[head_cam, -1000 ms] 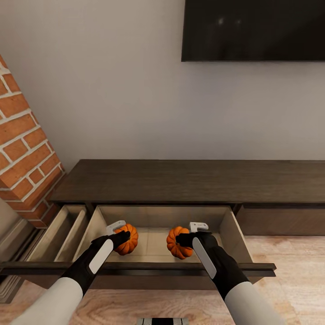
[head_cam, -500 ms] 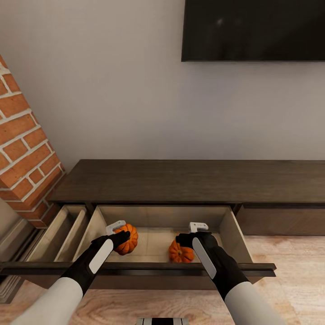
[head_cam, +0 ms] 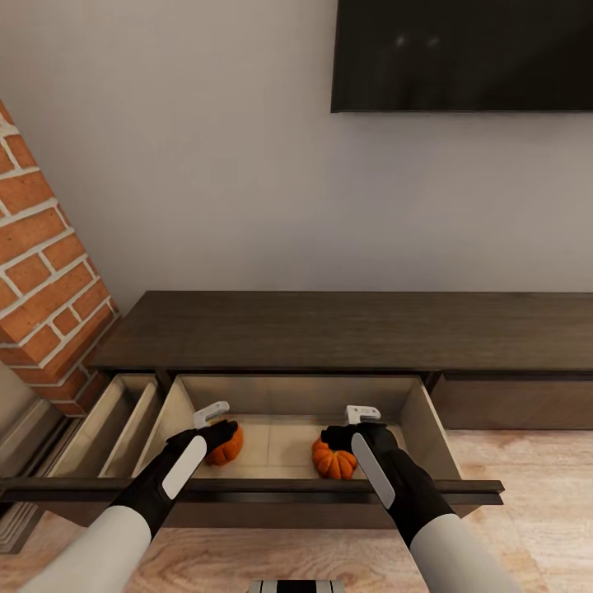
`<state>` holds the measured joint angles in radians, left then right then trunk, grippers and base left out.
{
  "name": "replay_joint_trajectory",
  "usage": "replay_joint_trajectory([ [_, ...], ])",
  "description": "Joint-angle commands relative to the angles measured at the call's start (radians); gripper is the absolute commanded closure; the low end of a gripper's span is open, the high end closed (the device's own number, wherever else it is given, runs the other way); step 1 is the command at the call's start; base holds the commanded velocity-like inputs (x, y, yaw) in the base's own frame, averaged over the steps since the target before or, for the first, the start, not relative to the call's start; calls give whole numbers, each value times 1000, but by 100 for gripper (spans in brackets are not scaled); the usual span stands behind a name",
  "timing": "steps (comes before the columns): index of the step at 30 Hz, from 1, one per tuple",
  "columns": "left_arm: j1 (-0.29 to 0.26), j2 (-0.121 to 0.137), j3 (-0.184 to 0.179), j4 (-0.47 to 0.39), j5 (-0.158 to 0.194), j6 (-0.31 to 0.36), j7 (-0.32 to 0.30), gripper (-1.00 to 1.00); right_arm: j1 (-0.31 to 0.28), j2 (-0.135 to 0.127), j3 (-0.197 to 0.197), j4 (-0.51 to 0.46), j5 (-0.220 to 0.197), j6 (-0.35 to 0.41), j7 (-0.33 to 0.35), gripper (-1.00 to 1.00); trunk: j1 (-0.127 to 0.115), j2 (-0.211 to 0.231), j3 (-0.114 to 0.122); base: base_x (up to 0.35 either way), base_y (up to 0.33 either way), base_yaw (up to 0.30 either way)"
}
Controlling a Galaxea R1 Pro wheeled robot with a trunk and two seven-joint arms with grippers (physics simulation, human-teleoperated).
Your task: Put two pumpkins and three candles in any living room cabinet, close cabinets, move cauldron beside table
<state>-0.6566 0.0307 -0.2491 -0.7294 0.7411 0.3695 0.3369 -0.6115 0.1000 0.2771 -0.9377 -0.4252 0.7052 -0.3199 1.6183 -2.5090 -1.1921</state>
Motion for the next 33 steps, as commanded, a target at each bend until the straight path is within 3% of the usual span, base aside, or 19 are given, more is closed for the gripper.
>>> replay_joint_trajectory([
  [1, 0, 1, -6, -3, 11, 1, 10, -100, -1, 0, 2, -1, -10, 2, -10, -100, 0, 0, -1, 0, 0, 0],
  [5, 0, 1, -6, -5, 11, 1, 10, -100, -1, 0, 2, -1, -10, 2, -10, -100, 0, 0, -1, 0, 0, 0],
  [19, -1, 3, -7, -5, 15, 7, 5, -100, -1, 0, 2, -1, -11, 2, -8, -100, -6, 3, 53, 0, 0, 0],
  [27, -1, 10, -6, -6, 15, 62, 5, -100, -1, 0, 2, 0, -12, 2, -8, -100, -10, 5, 84, 0, 0, 0],
  [33, -1, 13, 68, -5, 37, 149, 4, -100, -1, 0, 1, 0, -12, 2, -7, -100, -13, 6, 107, -101, 0, 0],
])
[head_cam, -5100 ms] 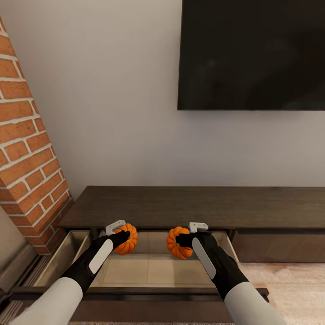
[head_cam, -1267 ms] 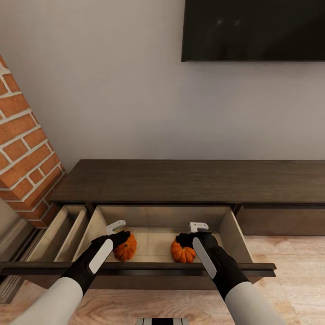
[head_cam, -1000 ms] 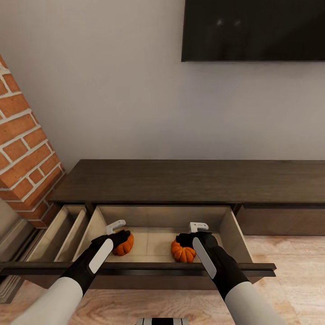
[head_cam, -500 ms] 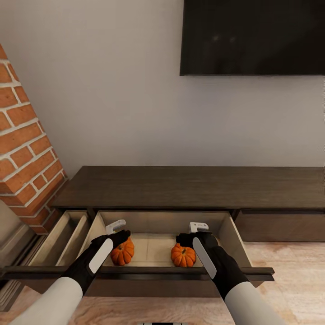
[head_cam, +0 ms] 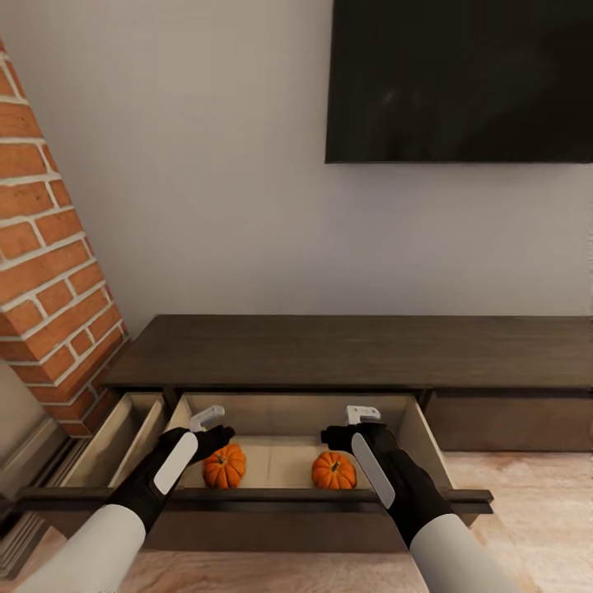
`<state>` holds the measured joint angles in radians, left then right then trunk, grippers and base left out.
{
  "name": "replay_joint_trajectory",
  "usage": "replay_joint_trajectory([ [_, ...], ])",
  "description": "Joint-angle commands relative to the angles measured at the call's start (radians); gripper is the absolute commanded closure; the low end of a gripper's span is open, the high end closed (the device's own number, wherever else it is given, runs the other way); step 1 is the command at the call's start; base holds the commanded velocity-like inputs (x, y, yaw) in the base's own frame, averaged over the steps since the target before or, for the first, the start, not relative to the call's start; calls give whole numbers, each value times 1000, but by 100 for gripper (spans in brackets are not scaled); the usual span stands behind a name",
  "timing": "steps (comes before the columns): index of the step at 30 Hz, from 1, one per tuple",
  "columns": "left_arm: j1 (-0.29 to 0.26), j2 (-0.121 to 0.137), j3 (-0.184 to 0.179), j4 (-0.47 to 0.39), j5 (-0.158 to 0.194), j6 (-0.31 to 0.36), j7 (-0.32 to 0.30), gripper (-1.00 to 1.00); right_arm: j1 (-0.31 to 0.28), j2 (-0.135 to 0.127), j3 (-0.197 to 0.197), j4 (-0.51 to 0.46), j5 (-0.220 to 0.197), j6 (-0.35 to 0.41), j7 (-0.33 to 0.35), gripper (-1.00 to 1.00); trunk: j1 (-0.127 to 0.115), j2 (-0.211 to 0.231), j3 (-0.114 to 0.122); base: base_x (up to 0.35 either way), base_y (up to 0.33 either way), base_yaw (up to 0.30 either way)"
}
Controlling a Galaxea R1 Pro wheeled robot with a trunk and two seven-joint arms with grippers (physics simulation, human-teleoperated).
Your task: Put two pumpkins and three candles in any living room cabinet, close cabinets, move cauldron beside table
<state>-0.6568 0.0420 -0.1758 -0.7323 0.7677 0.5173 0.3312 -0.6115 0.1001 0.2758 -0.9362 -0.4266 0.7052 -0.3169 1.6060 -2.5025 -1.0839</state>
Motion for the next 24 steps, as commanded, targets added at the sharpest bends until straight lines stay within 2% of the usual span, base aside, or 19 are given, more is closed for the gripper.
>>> replay_joint_trajectory([
  [1, -1, 2, 1, -2, 11, 5, 9, -100, -1, 0, 2, -1, -11, 2, -10, -100, -1, 0, 3, -248, 0, 0],
  [4, 0, 6, 20, -3, 13, 18, 8, -100, -1, 0, 2, -1, -11, 2, -11, -100, -2, 1, 15, -169, 0, 0],
  [7, 0, 18, 26, -4, 15, 27, 7, -100, -1, 0, 2, -1, -11, 2, -10, -100, -4, 1, 26, -46, 0, 0],
  [12, 0, 24, 32, -5, 17, 60, 5, -100, -1, 0, 2, -2, -11, 2, -10, -100, -6, 2, 46, -30, 0, 0],
  [24, 0, 26, 48, -6, 18, 70, 6, -100, -1, 0, 2, -3, -11, 4, -11, -100, -51, 85, 83, -63, 0, 0],
])
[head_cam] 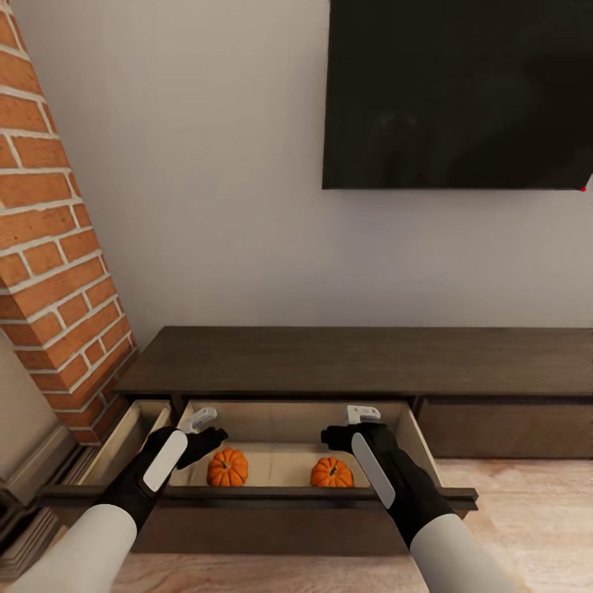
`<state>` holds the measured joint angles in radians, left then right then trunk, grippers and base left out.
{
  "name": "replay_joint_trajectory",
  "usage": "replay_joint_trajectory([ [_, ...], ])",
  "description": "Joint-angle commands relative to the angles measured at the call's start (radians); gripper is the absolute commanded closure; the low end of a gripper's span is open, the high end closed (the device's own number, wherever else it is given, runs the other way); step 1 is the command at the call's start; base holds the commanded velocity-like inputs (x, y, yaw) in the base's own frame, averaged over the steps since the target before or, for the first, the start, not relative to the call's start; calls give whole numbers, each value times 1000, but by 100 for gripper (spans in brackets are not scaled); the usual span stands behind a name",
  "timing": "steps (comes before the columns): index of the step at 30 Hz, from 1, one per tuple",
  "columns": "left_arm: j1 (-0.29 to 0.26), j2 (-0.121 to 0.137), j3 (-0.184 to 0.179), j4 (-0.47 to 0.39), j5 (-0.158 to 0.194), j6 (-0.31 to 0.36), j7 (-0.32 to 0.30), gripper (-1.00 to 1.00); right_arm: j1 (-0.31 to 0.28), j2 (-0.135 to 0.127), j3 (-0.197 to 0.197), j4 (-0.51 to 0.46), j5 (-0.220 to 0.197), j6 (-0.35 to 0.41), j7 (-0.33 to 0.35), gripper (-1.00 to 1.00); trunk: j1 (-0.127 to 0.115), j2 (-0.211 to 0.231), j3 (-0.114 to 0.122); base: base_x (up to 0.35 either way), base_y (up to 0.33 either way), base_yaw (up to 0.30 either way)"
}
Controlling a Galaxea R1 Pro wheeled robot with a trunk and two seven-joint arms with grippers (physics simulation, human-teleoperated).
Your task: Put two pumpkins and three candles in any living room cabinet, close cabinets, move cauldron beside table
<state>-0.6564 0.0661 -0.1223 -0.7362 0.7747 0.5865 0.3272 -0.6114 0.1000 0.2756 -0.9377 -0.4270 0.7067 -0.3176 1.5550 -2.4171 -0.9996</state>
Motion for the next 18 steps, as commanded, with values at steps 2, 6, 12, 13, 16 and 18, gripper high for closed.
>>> replay_joint_trajectory([
  [2, -1, 1, -5, -2, 11, 1, 10, -100, -1, -1, 2, -1, -11, 2, -10, -100, -8, 14, 5, -3, 0, 0],
  [6, -1, 1, -5, -2, 11, 1, 10, -100, -1, -2, 2, -4, -11, 2, -9, -100, -23, 42, 18, -1, 0, 0],
  [12, 0, 0, -5, -2, 10, 1, 10, -100, -1, -2, 1, -9, -12, 2, -9, -100, -46, 84, 37, 0, 0, 0],
  [13, 0, -1, -5, -2, 10, 1, 10, -100, -1, -2, 2, -9, -12, 2, -9, -100, -50, 91, 40, 0, 0, 0],
  [16, 0, -1, -5, -2, 11, 1, 10, -100, -1, -2, 1, -12, -12, 2, -9, -100, -62, 112, 49, -10, 0, 0],
  [18, 0, -2, -5, -2, 11, 1, 10, -100, -1, -2, 1, -12, -12, 2, -9, -100, -69, 126, 55, -142, 22, 0],
])
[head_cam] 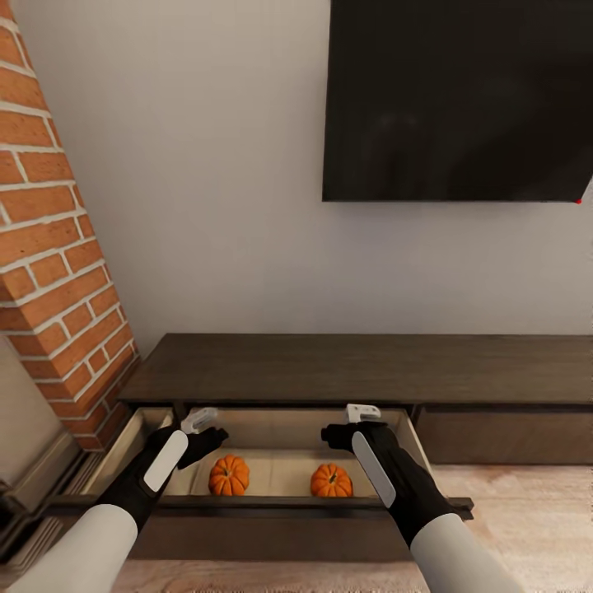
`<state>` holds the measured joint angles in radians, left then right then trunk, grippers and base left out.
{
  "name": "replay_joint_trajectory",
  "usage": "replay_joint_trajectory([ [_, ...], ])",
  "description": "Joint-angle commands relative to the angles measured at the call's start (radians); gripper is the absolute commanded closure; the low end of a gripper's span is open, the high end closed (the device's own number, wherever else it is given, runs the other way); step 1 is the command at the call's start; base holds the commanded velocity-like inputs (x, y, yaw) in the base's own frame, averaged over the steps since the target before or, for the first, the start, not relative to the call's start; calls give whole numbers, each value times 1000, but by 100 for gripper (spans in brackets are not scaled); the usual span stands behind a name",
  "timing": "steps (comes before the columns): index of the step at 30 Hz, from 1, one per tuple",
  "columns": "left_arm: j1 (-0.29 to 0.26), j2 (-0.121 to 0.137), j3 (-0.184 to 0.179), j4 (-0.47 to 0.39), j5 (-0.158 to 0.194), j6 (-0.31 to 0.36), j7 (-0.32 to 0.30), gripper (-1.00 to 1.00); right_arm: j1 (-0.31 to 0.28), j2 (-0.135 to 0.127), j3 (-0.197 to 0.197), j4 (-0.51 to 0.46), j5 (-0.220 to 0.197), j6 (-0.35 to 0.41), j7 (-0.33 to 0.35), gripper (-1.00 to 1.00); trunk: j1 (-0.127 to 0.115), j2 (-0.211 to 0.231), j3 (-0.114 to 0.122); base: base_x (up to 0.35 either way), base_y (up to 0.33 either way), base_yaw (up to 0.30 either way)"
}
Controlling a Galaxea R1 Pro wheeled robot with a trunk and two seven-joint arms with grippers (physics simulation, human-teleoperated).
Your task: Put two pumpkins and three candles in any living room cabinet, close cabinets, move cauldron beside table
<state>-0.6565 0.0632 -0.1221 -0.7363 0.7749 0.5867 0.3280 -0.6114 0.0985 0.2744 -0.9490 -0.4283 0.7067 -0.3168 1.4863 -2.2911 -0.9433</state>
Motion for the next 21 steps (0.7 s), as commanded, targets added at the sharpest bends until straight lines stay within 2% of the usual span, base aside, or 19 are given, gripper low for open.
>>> replay_joint_trajectory([
  [1, 0, 1, -5, -2, 11, 1, 9, -100, -1, 0, 2, -2, -11, 2, -10, -100, -4, 7, 2, -223, 49, 0],
  [13, -1, 0, -7, -3, 10, 1, 9, -100, -1, 0, 3, -3, -10, 2, -10, -100, -50, 91, 40, -153, 30, 0],
  [21, -1, 0, -7, -3, 10, 1, 11, -100, -1, 0, 3, -2, -10, 2, -10, -100, -81, 147, 65, -23, 5, 0],
])
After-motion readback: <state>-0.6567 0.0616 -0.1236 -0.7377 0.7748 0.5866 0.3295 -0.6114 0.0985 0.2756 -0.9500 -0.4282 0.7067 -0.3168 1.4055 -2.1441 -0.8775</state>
